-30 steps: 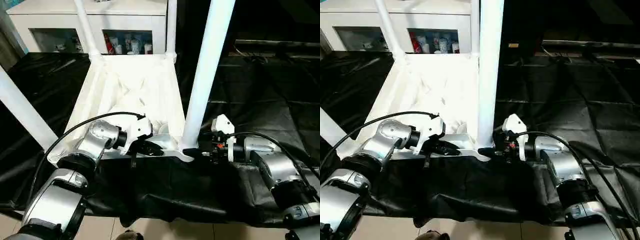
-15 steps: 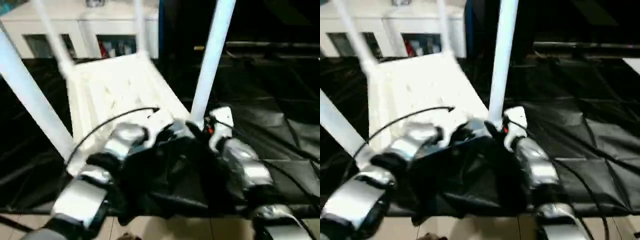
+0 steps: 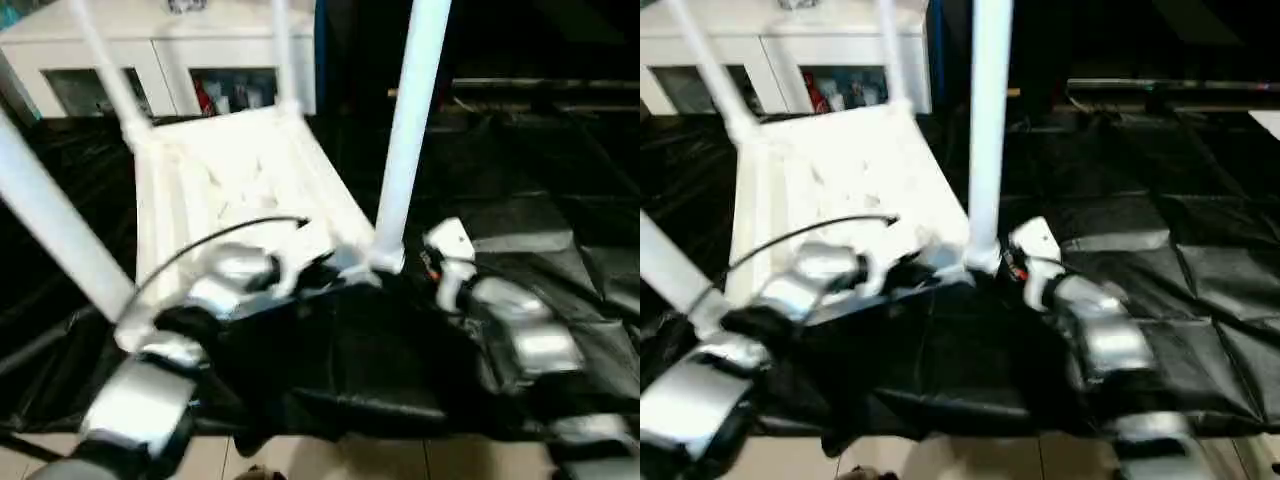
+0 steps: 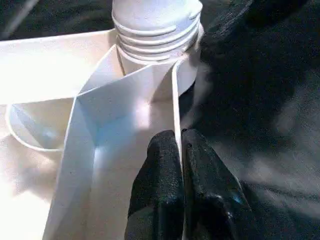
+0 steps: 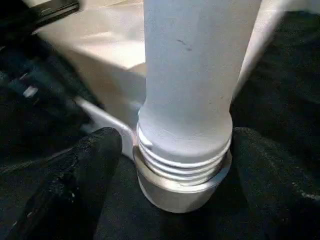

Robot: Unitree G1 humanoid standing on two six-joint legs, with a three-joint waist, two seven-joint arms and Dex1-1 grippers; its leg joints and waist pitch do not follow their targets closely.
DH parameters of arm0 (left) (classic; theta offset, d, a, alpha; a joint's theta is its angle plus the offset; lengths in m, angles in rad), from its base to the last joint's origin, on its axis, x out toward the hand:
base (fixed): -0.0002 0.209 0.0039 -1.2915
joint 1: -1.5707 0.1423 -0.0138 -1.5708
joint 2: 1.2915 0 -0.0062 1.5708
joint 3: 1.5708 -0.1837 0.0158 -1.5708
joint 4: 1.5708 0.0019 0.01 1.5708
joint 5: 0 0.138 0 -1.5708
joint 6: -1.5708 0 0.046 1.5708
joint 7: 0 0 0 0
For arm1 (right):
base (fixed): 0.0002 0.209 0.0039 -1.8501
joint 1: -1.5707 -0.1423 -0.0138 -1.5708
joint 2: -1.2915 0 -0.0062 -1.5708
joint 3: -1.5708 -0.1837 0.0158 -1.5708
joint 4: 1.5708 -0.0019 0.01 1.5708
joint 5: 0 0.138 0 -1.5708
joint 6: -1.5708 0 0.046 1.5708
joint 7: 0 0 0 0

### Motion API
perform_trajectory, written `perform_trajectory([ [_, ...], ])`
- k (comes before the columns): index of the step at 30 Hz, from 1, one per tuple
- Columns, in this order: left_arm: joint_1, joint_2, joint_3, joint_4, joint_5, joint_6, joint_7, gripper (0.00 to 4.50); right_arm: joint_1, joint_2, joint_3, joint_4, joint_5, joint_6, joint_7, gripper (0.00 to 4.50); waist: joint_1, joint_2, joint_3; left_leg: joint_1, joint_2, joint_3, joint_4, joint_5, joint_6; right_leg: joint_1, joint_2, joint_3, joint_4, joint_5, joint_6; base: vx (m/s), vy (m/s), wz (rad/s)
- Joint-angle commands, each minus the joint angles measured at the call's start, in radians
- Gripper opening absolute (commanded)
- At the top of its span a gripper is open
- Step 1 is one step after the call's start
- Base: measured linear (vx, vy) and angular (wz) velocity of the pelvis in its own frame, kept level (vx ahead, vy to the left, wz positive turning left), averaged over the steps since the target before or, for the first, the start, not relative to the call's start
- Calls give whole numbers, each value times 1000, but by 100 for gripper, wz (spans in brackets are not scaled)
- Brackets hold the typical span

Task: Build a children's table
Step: Rotate leg to tighten

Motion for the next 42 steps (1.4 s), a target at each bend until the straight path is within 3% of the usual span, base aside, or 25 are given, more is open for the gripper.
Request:
perform_trajectory([
  [1,13,-3,-24,-32,-19,-25,-82,0,-6,3,44,-44,24,18,93,377,11,-19,-61,29,70,-33,-67,-189,104,29,-70,32,-68,-62,-272,0,0,0],
  [7,40,60,-31,-60,-31,-11,-207,0,-21,-54,62,-62,34,71,183,377,22,-20,-63,33,70,-31,-66,-171,95,27,-69,32,-58,1,-289,0,0,0],
  [12,56,70,-25,-81,-37,-4,-223,0,-22,-47,67,-56,39,78,210,377,32,-26,-62,33,71,-31,-67,-175,82,28,-74,34,-59,-24,-283,0,0,0],
  [21,72,66,-24,-112,-49,15,-235,0,-16,-26,65,-55,63,97,220,302,31,-27,-62,32,70,-30,-64,-152,88,28,-73,33,-58,-15,-280,0,0,0],
  [28,74,51,-22,-117,-48,24,-209,0,24,8,51,-57,60,101,154,281,29,-24,-60,33,69,-31,-68,-180,72,27,-72,34,-61,-39,-276,0,0,0],
  [30,64,34,-21,-100,-30,23,-145,0,29,34,41,-31,38,88,76,280,28,-24,-59,34,70,-31,-70,-197,62,25,-73,35,-64,-64,-273,0,0,0],
  [32,32,-16,-11,-55,0,38,7,0,31,106,7,26,9,90,-119,280,18,-21,-53,37,68,-35,-79,-271,12,22,-74,37,-74,-172,-252,0,0,0],
  [34,12,-58,0,-31,5,52,93,0,31,153,-14,53,-3,95,-234,280,10,-20,-50,44,67,-39,-85,-325,-25,16,-76,40,-83,-242,-237,0,0,0],
  [35,9,-64,1,-28,7,53,105,0,31,160,-17,56,-5,96,-250,280,5,-18,-50,43,66,-42,-88,-344,-38,19,-77,40,-86,-265,-225,0,0,0],
  [36,-5,-98,-2,-10,19,62,168,0,25,194,-27,79,-23,94,-342,279,0,-12,-50,42,65,-44,-90,-354,-42,18,-76,40,-88,-274,-213,0,0,0],
  [37,-8,-104,-4,-7,22,64,180,0,23,200,-29,83,-27,93,-360,279,-3,-15,-50,43,65,-43,-90,-359,-44,16,-74,41,-91,-274,-208,0,0,0],
  [38,-23,-139,-9,13,34,75,244,0,11,235,-40,108,-40,95,-447,279,-5,-5,-47,46,64,-45,-92,-387,-54,12,-74,41,-93,-294,-201,0,0,0],
  [39,-31,-164,-9,23,36,85,280,0,1,258,-48,123,-40,102,-489,279,-10,-5,-46,47,63,-44,-93,-403,-61,9,-72,42,-95,-308,-199,0,0,0],
  [40,-35,-182,-10,28,36,92,299,0,-8,271,-45,131,-46,99,-510,279,-11,-7,-48,46,62,-49,-95,-415,-67,16,-74,40,-96,-324,-190,0,0,0],
  [42,-41,-212,-15,39,41,86,315,0,-22,298,-32,136,-49,64,-499,279,-12,1,-48,52,61,-48,-94,-429,-66,11,-72,41,-101,-313,-183,0,0,0],
])
